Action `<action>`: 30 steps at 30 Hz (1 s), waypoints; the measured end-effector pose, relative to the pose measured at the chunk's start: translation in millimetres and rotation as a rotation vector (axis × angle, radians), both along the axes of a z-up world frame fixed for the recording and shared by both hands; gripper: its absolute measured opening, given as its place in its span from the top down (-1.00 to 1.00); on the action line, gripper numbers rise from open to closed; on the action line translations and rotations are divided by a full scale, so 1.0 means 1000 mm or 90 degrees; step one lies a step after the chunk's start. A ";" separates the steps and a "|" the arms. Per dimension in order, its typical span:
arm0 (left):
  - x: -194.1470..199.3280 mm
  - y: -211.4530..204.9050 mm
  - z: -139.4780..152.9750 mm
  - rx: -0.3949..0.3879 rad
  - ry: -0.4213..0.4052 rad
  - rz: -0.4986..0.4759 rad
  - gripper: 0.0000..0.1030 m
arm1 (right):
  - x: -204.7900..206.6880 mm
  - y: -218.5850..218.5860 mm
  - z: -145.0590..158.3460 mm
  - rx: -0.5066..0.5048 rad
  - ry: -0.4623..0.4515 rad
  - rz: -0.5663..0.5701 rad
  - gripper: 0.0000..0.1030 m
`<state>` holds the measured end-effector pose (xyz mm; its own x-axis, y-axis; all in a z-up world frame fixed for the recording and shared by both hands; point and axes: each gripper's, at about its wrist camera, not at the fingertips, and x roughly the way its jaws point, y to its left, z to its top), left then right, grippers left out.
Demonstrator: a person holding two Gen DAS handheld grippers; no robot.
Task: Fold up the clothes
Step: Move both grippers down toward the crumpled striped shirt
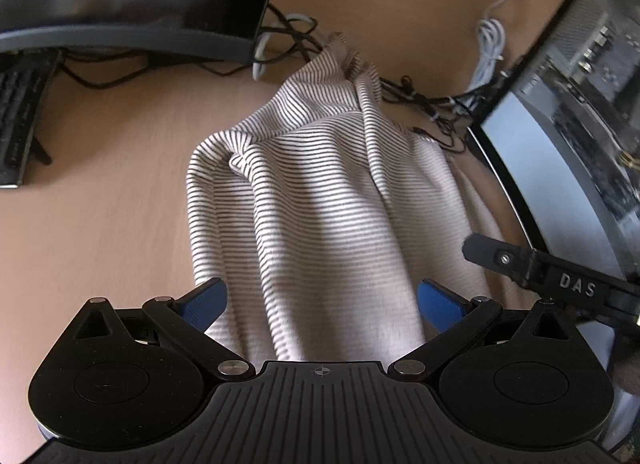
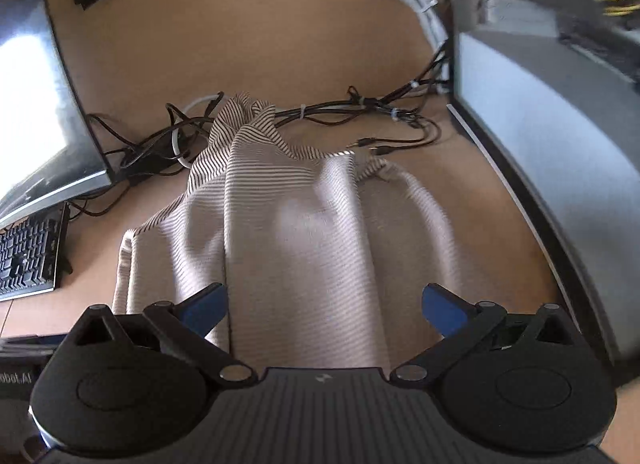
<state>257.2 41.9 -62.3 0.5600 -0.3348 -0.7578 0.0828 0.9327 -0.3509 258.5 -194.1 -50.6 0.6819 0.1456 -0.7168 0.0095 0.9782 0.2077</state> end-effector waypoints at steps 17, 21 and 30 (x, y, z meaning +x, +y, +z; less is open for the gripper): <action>0.012 0.003 -0.021 0.014 0.028 0.001 -1.00 | 0.034 -0.018 -0.038 0.075 0.042 0.037 -1.00; 0.000 0.010 -0.020 0.006 0.033 -0.029 -1.00 | 0.012 -0.006 -0.039 0.061 0.041 0.052 -1.00; -0.035 0.051 -0.016 -0.037 0.054 -0.086 -1.00 | -0.041 0.031 -0.036 0.067 0.075 0.058 -1.00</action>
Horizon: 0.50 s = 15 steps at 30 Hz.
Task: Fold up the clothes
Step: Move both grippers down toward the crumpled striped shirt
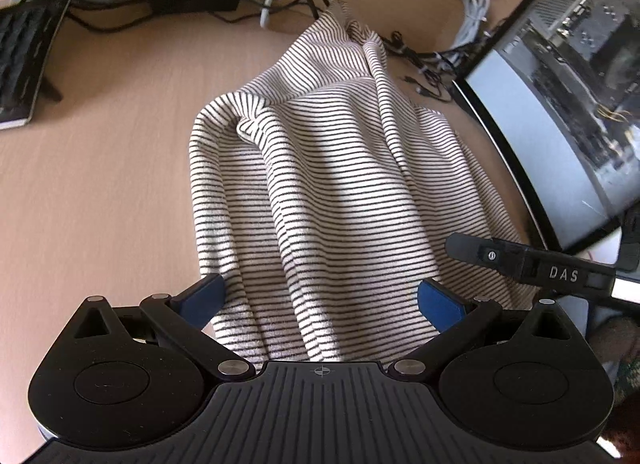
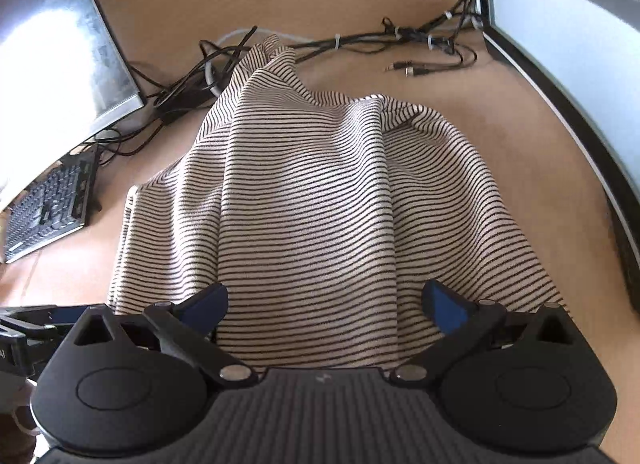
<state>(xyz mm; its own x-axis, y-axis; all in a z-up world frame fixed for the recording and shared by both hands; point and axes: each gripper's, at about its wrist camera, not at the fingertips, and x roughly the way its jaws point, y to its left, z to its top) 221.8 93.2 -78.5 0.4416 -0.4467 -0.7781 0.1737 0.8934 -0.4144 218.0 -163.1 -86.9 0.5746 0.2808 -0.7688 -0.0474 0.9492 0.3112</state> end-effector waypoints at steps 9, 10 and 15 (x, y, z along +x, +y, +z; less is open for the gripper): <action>-0.019 0.030 0.002 -0.035 0.028 -0.059 -1.00 | -0.032 0.020 0.002 0.004 0.004 -0.057 -1.00; -0.021 0.034 0.003 -0.052 0.036 -0.057 -1.00 | -0.032 0.019 0.002 0.008 0.004 -0.063 -1.00; -0.035 0.047 0.007 -0.111 0.037 -0.064 -1.00 | -0.031 0.009 0.003 0.055 0.007 -0.095 -1.00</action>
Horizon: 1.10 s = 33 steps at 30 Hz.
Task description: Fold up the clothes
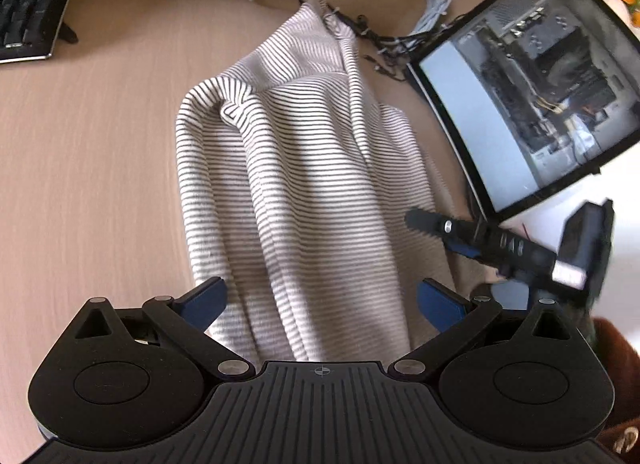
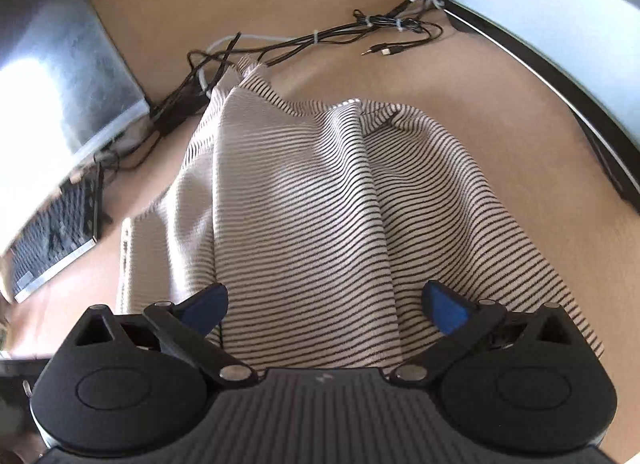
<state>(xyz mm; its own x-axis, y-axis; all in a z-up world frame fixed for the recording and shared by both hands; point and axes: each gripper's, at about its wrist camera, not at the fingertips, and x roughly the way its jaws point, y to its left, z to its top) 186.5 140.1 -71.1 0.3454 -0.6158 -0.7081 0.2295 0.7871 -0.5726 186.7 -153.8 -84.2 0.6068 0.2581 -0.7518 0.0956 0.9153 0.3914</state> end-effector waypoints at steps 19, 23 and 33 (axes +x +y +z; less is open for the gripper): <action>0.011 -0.048 -0.008 0.028 -0.034 -0.052 -0.69 | -0.003 -0.008 -0.001 0.041 -0.015 -0.003 -1.00; 0.017 -0.058 -0.005 0.011 -0.049 -0.055 0.02 | -0.004 -0.013 -0.001 0.057 -0.016 -0.001 -1.00; 0.058 0.014 0.080 -0.069 -0.208 0.170 0.79 | -0.004 -0.024 -0.001 0.106 -0.017 -0.003 -1.00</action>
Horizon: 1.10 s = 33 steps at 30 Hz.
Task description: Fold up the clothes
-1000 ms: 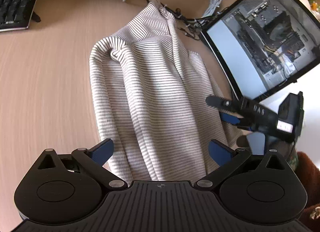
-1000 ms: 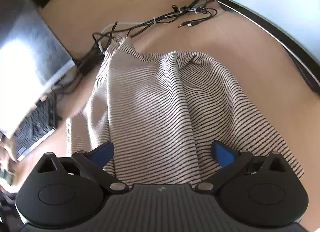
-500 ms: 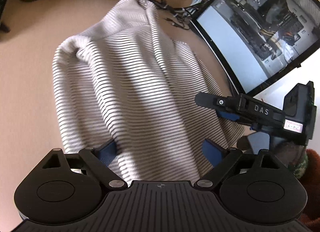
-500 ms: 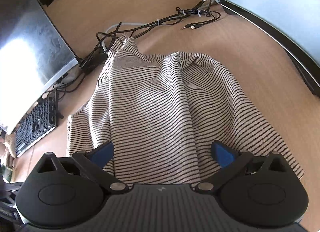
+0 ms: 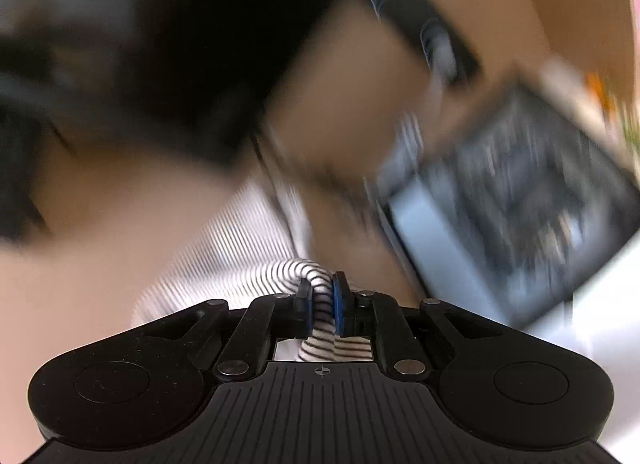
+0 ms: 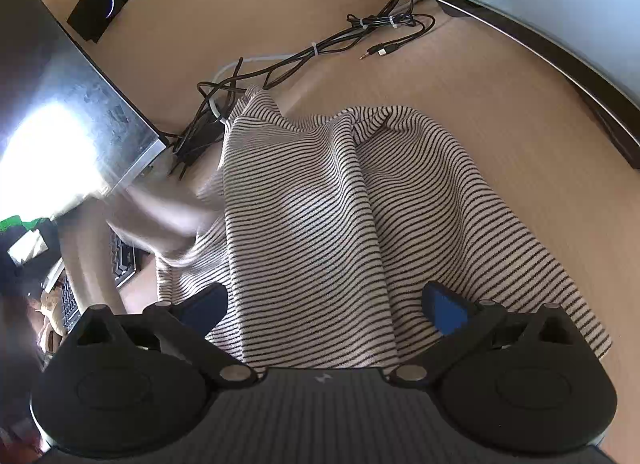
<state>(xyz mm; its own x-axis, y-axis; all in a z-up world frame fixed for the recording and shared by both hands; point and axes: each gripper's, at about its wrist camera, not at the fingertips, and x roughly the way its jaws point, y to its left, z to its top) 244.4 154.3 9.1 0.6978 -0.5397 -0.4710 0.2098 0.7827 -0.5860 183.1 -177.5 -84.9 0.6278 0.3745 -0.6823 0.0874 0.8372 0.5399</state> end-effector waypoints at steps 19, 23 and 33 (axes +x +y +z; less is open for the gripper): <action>-0.016 0.142 -0.031 -0.002 0.122 0.280 -0.35 | 0.014 0.057 0.007 -0.237 0.037 0.095 -1.00; -0.017 0.097 -0.027 0.028 0.102 0.160 -0.52 | 0.024 0.059 0.018 -0.281 -0.034 0.107 -1.00; -0.008 -0.035 -0.091 0.078 0.182 -0.097 -0.73 | 0.038 0.016 0.001 -0.206 -0.001 0.070 -1.00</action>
<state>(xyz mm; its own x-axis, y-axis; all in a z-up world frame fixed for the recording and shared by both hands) 236.3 119.7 -81.8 0.4438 -0.5550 -0.7036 0.1699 0.8230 -0.5421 221.1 -161.6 -83.7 0.5969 0.2050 -0.7757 -0.0139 0.9693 0.2455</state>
